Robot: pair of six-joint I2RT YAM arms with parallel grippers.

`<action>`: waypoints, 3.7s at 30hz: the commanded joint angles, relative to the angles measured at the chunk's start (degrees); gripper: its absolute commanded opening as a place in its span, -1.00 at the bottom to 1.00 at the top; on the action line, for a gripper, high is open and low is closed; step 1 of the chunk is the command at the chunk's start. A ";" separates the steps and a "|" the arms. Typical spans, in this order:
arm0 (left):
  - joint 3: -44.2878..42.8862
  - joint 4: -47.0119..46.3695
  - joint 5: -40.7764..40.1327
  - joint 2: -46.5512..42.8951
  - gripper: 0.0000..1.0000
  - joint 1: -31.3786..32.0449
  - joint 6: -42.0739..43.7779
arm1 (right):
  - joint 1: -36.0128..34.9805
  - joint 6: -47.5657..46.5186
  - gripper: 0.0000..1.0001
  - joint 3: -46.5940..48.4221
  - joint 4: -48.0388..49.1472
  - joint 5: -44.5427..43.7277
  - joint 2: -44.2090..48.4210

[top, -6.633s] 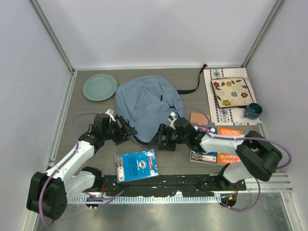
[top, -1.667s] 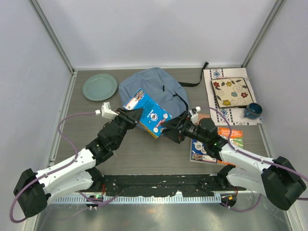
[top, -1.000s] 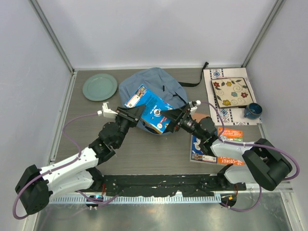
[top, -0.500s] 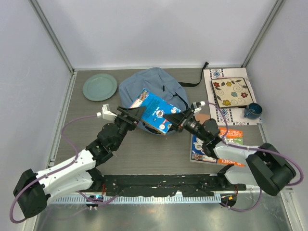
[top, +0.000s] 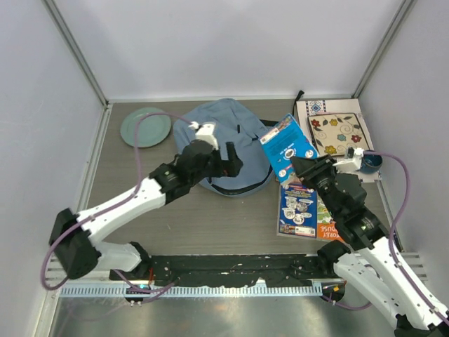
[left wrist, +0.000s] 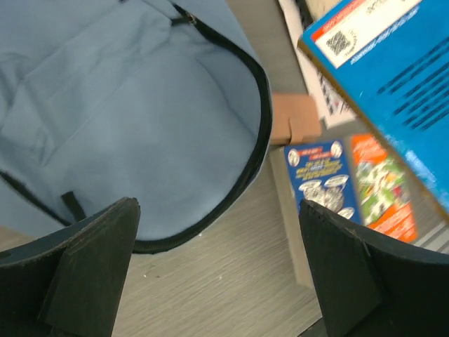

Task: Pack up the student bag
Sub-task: Place the book in the student bag.

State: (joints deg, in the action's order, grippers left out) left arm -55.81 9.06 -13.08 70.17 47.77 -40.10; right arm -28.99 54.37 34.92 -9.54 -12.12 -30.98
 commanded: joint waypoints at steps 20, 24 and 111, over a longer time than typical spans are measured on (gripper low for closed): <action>-28.74 18.98 20.82 37.49 0.52 3.47 30.43 | 0.25 -8.67 -0.98 10.35 -20.34 -14.25 2.86; -28.91 18.71 20.29 38.55 0.36 3.47 30.52 | 0.25 -8.58 -0.98 9.73 -20.34 -13.63 2.77; -9.67 -4.13 -13.20 -1.35 -1.00 12.61 17.86 | 0.25 35.27 -0.98 -16.99 34.05 22.58 -16.10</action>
State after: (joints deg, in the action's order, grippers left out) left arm -65.36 15.46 -23.18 72.47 59.00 -23.86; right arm -28.75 83.09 18.09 7.03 8.54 -42.59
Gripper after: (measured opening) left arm 0.009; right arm 0.309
